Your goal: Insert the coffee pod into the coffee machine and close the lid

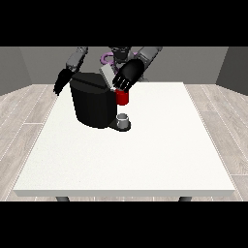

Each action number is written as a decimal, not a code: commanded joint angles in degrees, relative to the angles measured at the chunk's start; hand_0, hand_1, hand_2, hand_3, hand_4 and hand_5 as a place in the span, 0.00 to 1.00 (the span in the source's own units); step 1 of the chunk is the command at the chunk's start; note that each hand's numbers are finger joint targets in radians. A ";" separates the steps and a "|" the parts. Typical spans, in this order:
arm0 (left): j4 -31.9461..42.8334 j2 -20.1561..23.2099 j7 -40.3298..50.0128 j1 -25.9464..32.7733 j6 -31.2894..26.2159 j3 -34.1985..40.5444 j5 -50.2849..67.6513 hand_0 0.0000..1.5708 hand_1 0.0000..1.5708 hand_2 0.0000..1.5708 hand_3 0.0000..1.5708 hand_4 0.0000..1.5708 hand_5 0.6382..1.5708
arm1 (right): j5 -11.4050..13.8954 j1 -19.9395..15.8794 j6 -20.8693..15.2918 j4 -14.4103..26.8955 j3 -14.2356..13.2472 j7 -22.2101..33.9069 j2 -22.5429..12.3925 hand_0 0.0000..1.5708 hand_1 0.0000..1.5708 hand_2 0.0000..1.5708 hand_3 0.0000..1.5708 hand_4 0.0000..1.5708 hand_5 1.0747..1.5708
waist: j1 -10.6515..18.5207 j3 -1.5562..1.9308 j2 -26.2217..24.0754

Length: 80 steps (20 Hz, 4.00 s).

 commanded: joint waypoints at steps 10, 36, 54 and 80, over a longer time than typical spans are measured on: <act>0.19 4.80 -6.19 1.04 4.19 -3.34 -5.71 0.74 0.74 0.76 0.68 0.00 1.00 | 0.32 1.80 -0.83 -1.69 1.06 -2.01 1.45 0.00 0.00 0.00 0.00 0.00 1.00 | -1.01 -0.02 3.38; -1.38 2.18 -9.25 -0.11 10.26 -3.30 -8.02 0.59 0.59 0.62 0.44 0.00 1.00 | 1.31 0.04 -0.92 1.05 -0.72 -2.04 -1.40 0.00 0.00 0.00 0.00 0.13 1.00 | -0.63 0.02 4.25; 0.91 3.51 -9.64 2.43 9.79 -2.58 -9.53 0.00 0.00 0.14 0.09 0.00 1.00 | 2.04 1.70 -2.09 0.83 1.03 -0.55 1.22 0.00 0.00 0.00 0.00 0.00 1.00 | 2.50 0.00 -0.77; 0.83 -24.52 -14.96 41.75 4.91 14.29 19.38 0.00 0.00 0.00 0.00 0.28 1.00 | -3.11 15.19 8.40 -3.24 2.25 -2.66 -1.68 0.00 0.00 0.00 0.00 0.10 1.00 | 24.72 -0.03 -35.10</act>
